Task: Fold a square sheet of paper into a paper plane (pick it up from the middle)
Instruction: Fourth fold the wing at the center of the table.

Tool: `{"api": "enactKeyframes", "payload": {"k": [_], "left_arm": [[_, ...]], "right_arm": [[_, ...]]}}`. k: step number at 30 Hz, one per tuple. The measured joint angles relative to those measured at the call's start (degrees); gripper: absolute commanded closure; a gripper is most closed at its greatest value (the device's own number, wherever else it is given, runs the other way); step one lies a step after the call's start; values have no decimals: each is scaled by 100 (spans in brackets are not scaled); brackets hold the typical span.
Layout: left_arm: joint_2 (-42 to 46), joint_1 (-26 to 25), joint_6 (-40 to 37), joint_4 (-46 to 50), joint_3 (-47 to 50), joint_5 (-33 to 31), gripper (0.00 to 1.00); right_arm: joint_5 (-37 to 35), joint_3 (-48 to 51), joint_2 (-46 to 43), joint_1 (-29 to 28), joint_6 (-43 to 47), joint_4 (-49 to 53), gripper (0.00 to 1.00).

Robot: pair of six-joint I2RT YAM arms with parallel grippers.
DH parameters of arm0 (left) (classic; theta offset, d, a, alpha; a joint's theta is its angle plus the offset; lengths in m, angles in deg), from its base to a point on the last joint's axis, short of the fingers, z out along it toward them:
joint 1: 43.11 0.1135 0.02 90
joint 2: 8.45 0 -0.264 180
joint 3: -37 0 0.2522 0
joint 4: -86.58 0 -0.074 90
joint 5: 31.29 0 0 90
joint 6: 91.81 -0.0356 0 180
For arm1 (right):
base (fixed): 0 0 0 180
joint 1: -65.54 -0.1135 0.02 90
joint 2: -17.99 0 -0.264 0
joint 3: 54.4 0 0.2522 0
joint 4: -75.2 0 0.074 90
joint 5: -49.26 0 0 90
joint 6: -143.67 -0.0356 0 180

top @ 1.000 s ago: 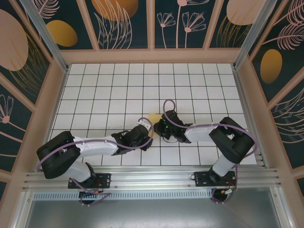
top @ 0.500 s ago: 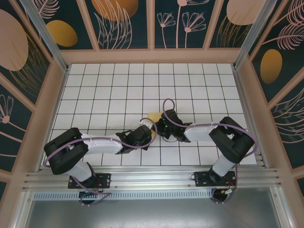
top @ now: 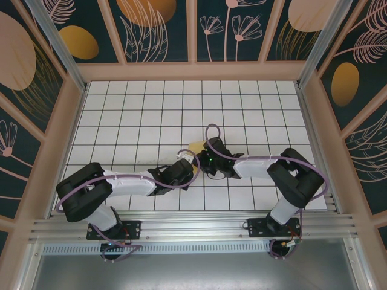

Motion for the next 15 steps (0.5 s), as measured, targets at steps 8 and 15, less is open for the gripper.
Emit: {"api": "enactKeyframes", "payload": {"k": [8, 15], "left_arm": [[11, 4, -26, -52, 0, 94, 100], [68, 140, -50, -372, 120, 737, 100]], "right_arm": [[-144, 13, -645, 92, 404, 487, 51], [-236, 273, -1508, 280, 713, 658, 50]]}}
